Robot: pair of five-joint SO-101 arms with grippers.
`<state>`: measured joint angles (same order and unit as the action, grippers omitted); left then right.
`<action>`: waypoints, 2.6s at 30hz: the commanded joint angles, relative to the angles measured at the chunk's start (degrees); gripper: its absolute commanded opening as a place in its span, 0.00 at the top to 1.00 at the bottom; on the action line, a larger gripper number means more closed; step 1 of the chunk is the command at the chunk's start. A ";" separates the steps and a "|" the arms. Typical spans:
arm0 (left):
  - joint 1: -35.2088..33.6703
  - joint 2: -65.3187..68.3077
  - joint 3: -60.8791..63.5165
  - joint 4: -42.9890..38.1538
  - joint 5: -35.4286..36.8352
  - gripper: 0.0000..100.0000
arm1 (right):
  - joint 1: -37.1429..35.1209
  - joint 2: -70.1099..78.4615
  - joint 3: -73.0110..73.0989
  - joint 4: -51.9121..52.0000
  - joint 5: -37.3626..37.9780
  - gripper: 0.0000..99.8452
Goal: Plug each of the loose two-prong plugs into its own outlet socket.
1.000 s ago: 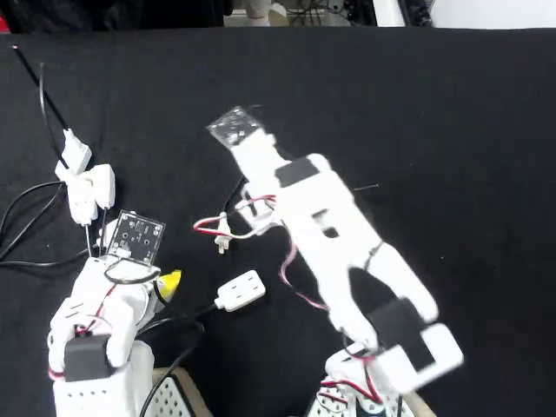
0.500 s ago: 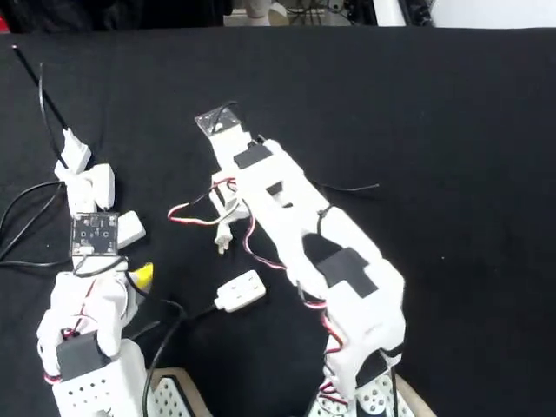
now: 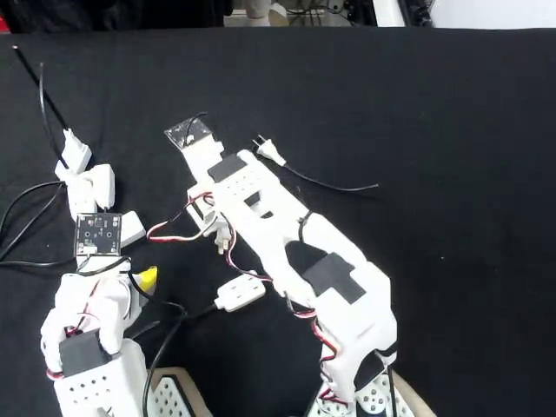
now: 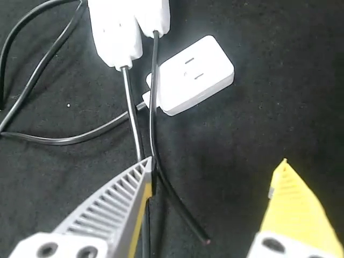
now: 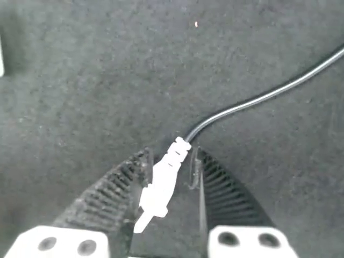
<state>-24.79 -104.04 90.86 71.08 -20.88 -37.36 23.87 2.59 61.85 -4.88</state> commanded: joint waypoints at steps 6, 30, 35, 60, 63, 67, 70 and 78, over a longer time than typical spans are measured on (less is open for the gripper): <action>0.84 -0.44 -0.22 -1.41 0.26 0.66 | -0.53 -0.04 -2.51 4.04 -0.62 0.88; 1.10 -0.44 -0.13 -1.49 0.18 0.66 | -0.44 14.55 -28.18 29.89 3.08 0.99; 1.10 -0.44 -0.13 -1.49 0.18 0.66 | 1.76 7.43 -26.24 30.77 4.31 0.99; 10.59 -0.44 -0.40 -22.86 15.12 0.66 | 0.79 -73.89 40.57 0.44 16.26 0.99; 15.08 -0.44 -0.31 -27.87 19.87 0.66 | -1.67 -81.19 46.55 -1.85 17.32 0.99; 18.24 -0.35 1.89 -28.57 20.57 0.66 | 5.45 -84.09 52.00 -2.64 18.81 0.99; 16.04 -0.35 3.91 -28.84 17.76 0.66 | 13.36 -84.09 59.74 -8.44 24.18 0.99; 14.11 -0.35 5.76 -28.57 13.98 0.66 | 23.47 -84.09 65.01 1.58 34.02 0.99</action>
<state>-10.37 -104.13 96.04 43.65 -5.93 -16.18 -58.86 69.05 58.24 25.98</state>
